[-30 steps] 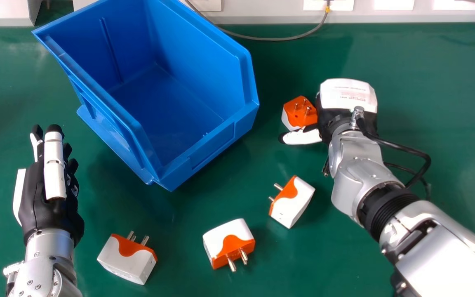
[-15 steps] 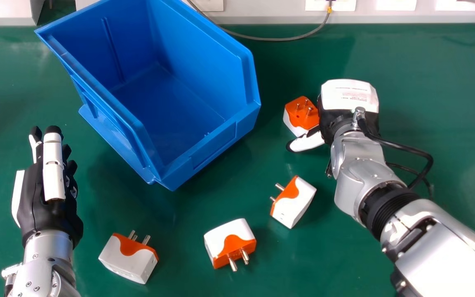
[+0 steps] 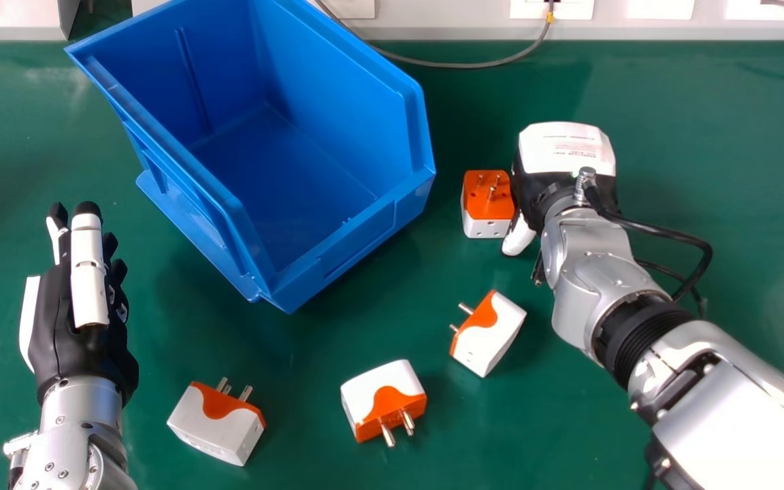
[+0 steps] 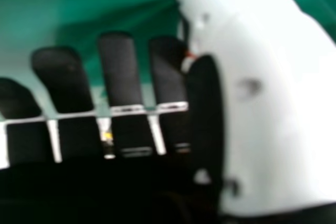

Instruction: Pick all objects and put in blue box

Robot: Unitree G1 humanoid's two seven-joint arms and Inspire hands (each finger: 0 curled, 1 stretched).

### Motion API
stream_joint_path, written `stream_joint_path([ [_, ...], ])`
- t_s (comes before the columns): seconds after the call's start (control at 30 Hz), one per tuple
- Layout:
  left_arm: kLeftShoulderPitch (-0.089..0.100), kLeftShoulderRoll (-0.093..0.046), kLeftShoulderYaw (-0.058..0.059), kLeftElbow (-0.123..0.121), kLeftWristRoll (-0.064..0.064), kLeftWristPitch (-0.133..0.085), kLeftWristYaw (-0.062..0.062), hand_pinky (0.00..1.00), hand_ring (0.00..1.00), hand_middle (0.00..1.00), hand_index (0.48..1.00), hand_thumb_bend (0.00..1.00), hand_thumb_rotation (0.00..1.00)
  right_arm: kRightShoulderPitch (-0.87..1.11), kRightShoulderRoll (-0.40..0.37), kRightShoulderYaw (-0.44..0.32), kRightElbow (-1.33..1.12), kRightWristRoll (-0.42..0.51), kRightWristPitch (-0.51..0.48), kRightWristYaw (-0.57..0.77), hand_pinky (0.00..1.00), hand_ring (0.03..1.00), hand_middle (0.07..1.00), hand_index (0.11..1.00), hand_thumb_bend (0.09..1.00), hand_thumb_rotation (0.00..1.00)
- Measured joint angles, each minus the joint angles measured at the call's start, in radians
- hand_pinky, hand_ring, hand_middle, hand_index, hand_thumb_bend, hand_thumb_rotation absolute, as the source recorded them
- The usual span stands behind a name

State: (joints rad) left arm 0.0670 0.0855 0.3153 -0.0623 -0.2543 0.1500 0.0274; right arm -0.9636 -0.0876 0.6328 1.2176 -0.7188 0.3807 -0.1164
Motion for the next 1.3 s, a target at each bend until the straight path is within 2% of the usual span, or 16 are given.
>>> stream_joint_path([
  [0.2, 0.000, -0.009, -0.013, -0.003, 0.000, 0.006, 0.002, 1.00, 0.99, 1.00, 0.998, 0.28, 0.95, -0.020, 0.009, 0.038, 0.019, -0.025, 0.001, 0.040, 0.13, 0.200, 0.470, 0.486, 0.529, 0.00],
  [0.3, 0.000, -0.021, -0.015, -0.003, 0.000, 0.006, 0.007, 1.00, 0.99, 1.00, 0.999, 0.27, 0.95, -0.026, 0.011, 0.055, 0.022, -0.038, 0.001, 0.056, 0.11, 0.178, 0.470, 0.486, 0.529, 0.00],
  [0.43, 0.000, -0.027, -0.016, -0.005, 0.000, 0.006, 0.012, 1.00, 0.99, 1.00, 0.999, 0.27, 0.95, -0.026, 0.010, 0.069, 0.021, -0.040, 0.000, 0.057, 0.09, 0.154, 0.470, 0.485, 0.530, 0.00],
  [1.03, -0.001, -0.027, -0.014, -0.003, 0.000, 0.006, 0.012, 1.00, 1.00, 1.00, 1.000, 0.27, 0.96, -0.028, 0.002, 0.046, 0.034, -0.031, -0.024, 0.045, 0.08, 0.156, 0.470, 0.484, 0.529, 0.00],
  [1.17, -0.001, -0.026, -0.012, 0.000, 0.000, 0.006, 0.012, 1.00, 1.00, 1.00, 1.000, 0.27, 0.97, -0.028, 0.002, 0.055, 0.038, -0.037, -0.019, 0.042, 0.15, 0.233, 0.459, 0.492, 0.527, 0.00],
  [1.27, -0.001, -0.026, -0.012, 0.000, 0.000, 0.006, 0.012, 1.00, 1.00, 1.00, 1.000, 0.27, 0.97, -0.029, 0.003, 0.075, 0.036, -0.046, 0.001, 0.044, 0.42, 0.537, 0.671, 0.676, 0.565, 0.11],
  [1.3, -0.001, -0.025, -0.012, 0.000, 0.001, 0.006, 0.012, 1.00, 1.00, 1.00, 1.000, 0.27, 0.97, -0.029, 0.003, 0.078, 0.036, -0.050, 0.008, 0.044, 0.42, 0.537, 0.671, 0.676, 0.565, 0.11],
])
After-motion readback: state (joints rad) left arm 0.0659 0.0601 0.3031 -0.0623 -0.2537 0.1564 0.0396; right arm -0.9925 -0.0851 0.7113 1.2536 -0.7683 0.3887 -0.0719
